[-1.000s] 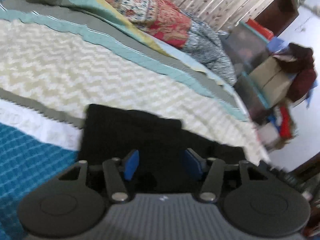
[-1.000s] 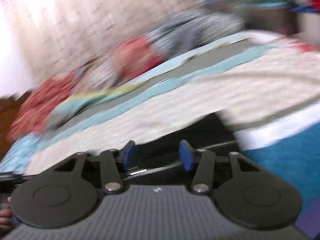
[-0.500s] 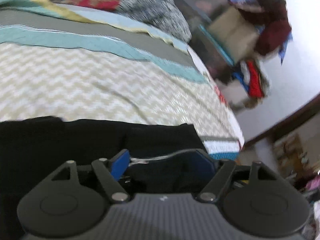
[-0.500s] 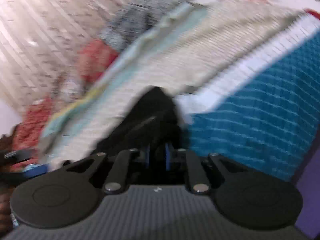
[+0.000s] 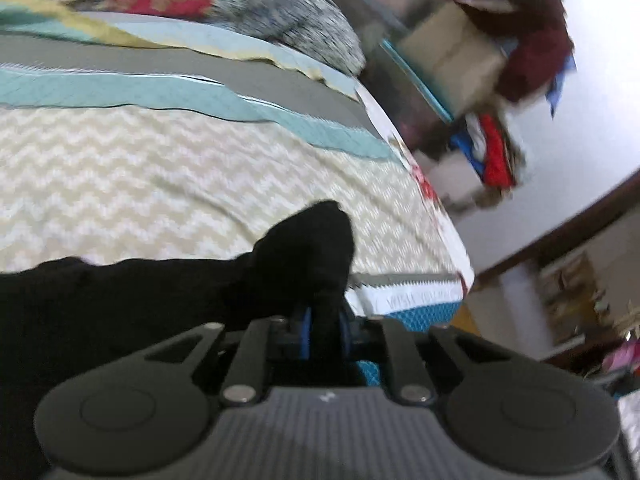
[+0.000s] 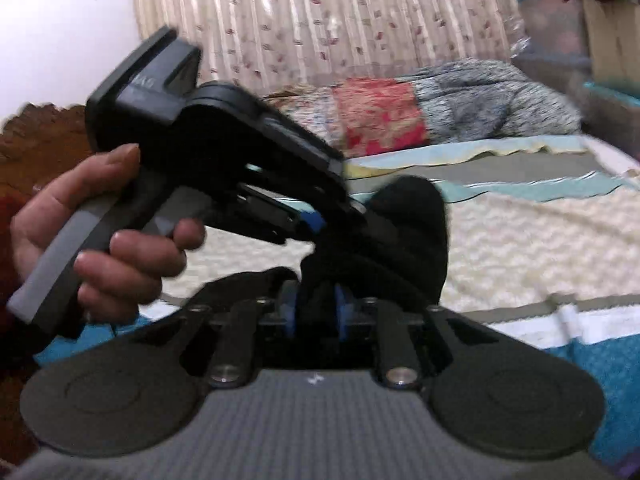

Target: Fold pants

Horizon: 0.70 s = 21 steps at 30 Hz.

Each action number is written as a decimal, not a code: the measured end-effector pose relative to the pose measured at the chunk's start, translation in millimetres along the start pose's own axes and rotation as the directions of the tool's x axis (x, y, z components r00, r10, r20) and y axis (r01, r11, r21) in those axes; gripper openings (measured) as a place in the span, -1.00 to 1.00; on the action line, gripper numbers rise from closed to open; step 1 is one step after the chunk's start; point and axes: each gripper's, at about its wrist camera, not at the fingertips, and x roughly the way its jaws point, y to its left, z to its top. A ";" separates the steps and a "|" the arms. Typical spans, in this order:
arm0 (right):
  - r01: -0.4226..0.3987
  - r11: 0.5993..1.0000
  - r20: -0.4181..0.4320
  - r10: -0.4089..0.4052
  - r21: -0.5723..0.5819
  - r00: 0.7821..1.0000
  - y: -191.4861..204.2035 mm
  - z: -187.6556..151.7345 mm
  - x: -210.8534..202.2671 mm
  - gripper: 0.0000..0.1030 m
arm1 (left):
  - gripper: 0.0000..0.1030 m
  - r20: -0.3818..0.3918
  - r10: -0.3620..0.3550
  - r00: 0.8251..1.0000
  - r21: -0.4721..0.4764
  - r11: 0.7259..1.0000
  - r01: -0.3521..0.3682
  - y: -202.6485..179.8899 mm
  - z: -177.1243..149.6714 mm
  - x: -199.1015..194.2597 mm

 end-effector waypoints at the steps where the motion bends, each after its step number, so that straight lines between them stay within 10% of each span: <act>1: -0.001 1.000 0.022 0.001 -0.001 1.000 -0.5 -3.8 -5.0 -0.05 | -0.77 0.015 0.002 1.000 -0.018 1.000 -0.001 9.6 -1.4 -9.9; 5: -0.001 1.000 -0.002 0.001 -0.026 1.000 1.2 -17.7 -6.7 -0.08 | -0.78 0.059 0.003 0.998 -0.049 0.999 0.000 34.5 -10.6 -45.2; 6: -0.027 0.999 -0.034 0.026 -0.032 0.999 7.3 -18.5 -5.0 -0.70 | -0.78 0.072 0.004 0.997 -0.057 0.998 0.000 40.6 -11.8 -54.5; 9: -0.152 0.987 -0.120 0.145 -0.051 0.982 34.5 -12.0 3.3 -0.71 | -0.78 0.127 0.021 0.992 -0.097 0.995 -0.008 66.5 -21.6 -85.0; 16: -0.426 0.902 -0.306 0.387 -0.069 0.870 113.6 2.2 54.8 -0.69 | -0.78 0.216 0.182 0.959 -0.258 0.958 -0.123 163.1 -58.6 -146.9; 21: -0.418 0.908 -0.490 0.352 -0.027 0.797 132.0 -41.5 124.9 -0.36 | -0.52 0.097 0.331 0.938 -0.358 0.891 -0.278 226.7 -81.3 -93.7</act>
